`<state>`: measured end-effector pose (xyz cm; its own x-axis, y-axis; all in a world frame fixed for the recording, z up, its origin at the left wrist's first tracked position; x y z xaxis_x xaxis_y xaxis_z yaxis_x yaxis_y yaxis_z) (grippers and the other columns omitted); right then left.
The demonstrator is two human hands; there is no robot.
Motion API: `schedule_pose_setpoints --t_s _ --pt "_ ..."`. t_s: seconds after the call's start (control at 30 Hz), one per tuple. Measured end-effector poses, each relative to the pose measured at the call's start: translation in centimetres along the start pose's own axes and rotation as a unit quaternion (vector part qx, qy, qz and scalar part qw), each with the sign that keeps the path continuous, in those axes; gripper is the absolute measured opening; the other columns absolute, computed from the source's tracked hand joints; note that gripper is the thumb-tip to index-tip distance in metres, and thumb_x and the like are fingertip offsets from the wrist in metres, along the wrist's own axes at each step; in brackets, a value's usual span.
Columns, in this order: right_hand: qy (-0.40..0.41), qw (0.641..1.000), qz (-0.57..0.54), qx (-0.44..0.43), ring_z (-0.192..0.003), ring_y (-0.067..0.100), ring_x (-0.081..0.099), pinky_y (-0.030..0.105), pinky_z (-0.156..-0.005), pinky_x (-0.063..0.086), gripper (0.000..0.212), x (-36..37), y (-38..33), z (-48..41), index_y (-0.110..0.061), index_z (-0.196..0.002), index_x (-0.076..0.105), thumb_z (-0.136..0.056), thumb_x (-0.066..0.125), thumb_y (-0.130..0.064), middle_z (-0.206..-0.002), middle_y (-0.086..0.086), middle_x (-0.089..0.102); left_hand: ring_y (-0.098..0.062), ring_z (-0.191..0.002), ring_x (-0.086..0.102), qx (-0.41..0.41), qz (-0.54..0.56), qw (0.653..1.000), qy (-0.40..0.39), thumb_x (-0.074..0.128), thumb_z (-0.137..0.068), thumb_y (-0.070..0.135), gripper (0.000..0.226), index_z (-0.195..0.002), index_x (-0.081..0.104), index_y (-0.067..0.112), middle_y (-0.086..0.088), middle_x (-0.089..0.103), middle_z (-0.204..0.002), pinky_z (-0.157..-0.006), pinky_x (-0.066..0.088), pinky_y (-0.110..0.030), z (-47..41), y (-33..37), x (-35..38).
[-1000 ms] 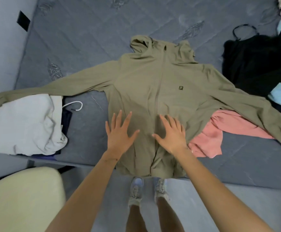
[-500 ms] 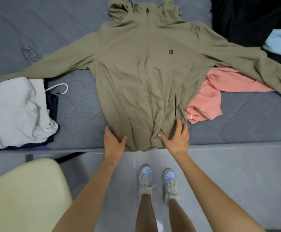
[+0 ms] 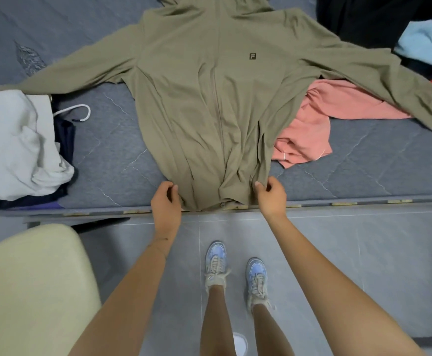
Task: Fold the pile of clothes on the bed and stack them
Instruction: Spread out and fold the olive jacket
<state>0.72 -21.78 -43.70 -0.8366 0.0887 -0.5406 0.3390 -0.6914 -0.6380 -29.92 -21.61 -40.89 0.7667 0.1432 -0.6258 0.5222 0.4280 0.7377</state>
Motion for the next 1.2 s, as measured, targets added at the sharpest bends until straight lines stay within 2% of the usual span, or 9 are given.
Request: schedule_pose_setpoints --t_s 0.07,0.17,0.27,0.47,0.57,0.63,0.8,1.0,1.2 --pt "0.016 0.998 -0.048 0.022 -0.081 0.023 0.045 0.03 -0.065 0.028 0.017 -1.1 0.4 0.5 -0.008 -0.083 0.044 -0.099 0.048 -0.014 -0.076 0.001 0.047 -0.012 -0.062 0.034 0.001 0.018 0.999 0.027 0.045 -0.101 0.007 0.017 -0.084 0.045 0.009 -0.004 0.043 -0.07 -0.054 0.03 -0.018 0.4 0.5 -1.1" --pt "0.045 0.995 -0.085 0.019 -0.086 0.023 0.048 0.027 -0.069 0.031 0.006 -2.7 0.5 1.0 -0.006 -0.099 0.044 -0.101 0.043 -0.012 -0.085 0.003 0.05 -0.002 -0.059 0.038 -0.008 0.041 0.996 0.081 0.038 -0.103 0.006 0.014 -0.089 0.04 0.009 0.006 0.036 -0.068 -0.056 0.033 -0.01 0.6 0.9 -3.2" --pt "0.066 0.993 -0.102 -0.002 -0.086 0.02 0.049 0.024 -0.067 0.031 0.005 -4.1 0.3 1.4 -0.007 -0.103 0.046 -0.1 0.045 -0.01 -0.093 0.006 0.052 -0.009 -0.063 0.039 -0.029 0.04 0.994 0.101 0.037 -0.104 0.008 0.013 -0.091 0.041 0.009 -0.004 0.041 -0.071 -0.056 0.029 -0.02 0.8 0.3 -4.7" --pt "0.141 0.99 0.015 0.009 -0.085 0.029 0.055 0.033 -0.068 0.035 0.018 -8.7 1.0 1.7 -0.009 -0.099 0.054 -0.094 0.058 -0.025 -0.083 0.003 0.057 -0.03 -0.079 0.05 -0.118 0.001 0.986 0.121 0.04 -0.103 0.015 0.022 -0.105 0.051 -0.003 -0.022 0.057 -0.089 -0.074 0.039 -0.04 1.7 -3.9 -7.6" --pt "0.153 0.985 0.064 0.047 -0.095 0.036 0.059 0.038 -0.076 0.043 0.019 -10.2 2.0 1.8 -0.007 -0.104 0.054 -0.092 0.056 -0.022 -0.099 0.014 0.065 -0.034 -0.086 0.054 -0.167 -0.01 0.981 0.102 0.042 -0.103 0.017 0.017 -0.103 0.049 0.003 -0.022 0.058 -0.092 -0.073 0.039 -0.038 1.9 -5.8 -7.8" --pt "0.112 0.985 0.12 0.053 -0.106 0.038 0.056 0.044 -0.087 0.044 0.026 -9.5 2.1 1.8 -0.007 -0.113 0.053 -0.091 0.057 -0.019 -0.113 0.017 0.06 -0.037 -0.096 0.055 -0.183 -0.021 0.98 0.069 0.047 -0.1 0.015 0.011 -0.105 0.048 0.006 -0.018 0.056 -0.098 -0.078 0.041 -0.038 1.9 -6.1 -7.1" --pt "0.037 0.976 0.214 -0.024 -0.129 0.034 0.038 0.045 -0.105 0.034 0.068 -5.7 -1.2 2.9 -0.018 -0.145 0.039 -0.084 0.07 -0.026 -0.138 0.016 0.042 -0.035 -0.127 0.044 -0.071 -0.163 0.984 -0.02 0.06 -0.093 0.017 0.049 -0.139 0.046 0.006 -0.021 0.042 -0.14 -0.103 0.037 -0.046 1.2 -2.1 -4.5" --pt "-0.016 0.964 0.247 -0.096 -0.144 0.025 0.022 0.041 -0.115 0.02 0.078 -2.7 -7.1 3.2 -0.027 -0.152 0.026 -0.087 0.066 -0.041 -0.155 0.006 0.028 -0.025 -0.149 0.009 0.054 -0.255 0.956 -0.131 0.051 -0.098 0.04 0.063 -0.153 0.023 0.028 -0.007 0.014 -0.162 -0.12 0.006 -0.048 -0.1 5.2 -0.4" --pt "0.001 0.951 0.263 -0.161 -0.148 0.024 0.012 0.04 -0.118 0.011 0.079 -4.6 -13.7 1.1 -0.028 -0.153 0.023 -0.087 0.063 -0.044 -0.161 0.003 0.018 -0.025 -0.15 0.0 0.168 -0.288 0.933 -0.135 0.049 -0.095 0.051 0.068 -0.154 0.018 0.033 -0.005 0.007 -0.163 -0.118 -0.003 -0.05 -3.4 13.5 1.8"
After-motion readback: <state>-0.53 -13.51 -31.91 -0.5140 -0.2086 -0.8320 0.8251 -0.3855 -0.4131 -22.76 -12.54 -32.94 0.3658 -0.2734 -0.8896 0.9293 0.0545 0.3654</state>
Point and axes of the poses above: each hand's wrist, its own z-axis away from the middle knuckle, its own x-axis out of the palm, y = z × x, the point moved 10 cm from there along -z, towards the middle knuckle
